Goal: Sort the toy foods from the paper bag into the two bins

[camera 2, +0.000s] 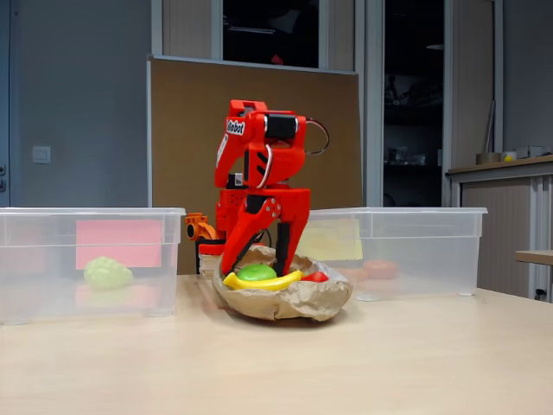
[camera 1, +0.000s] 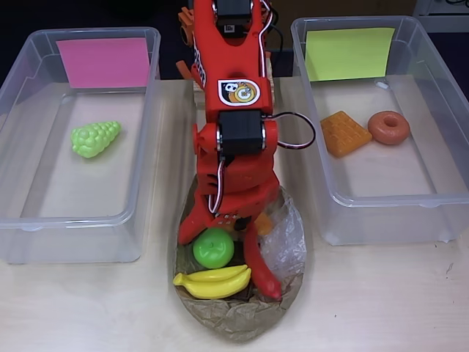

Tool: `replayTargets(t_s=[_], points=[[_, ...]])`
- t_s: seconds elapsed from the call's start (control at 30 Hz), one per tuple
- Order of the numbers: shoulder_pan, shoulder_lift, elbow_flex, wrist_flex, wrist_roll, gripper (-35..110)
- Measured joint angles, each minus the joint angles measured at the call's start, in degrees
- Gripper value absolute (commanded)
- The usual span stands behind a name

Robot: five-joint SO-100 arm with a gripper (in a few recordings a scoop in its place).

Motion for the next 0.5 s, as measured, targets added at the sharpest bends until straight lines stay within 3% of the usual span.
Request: replayTargets(t_s=[0.5], points=[[1.41,-5.27,-8.53,0.62,-5.80,39]])
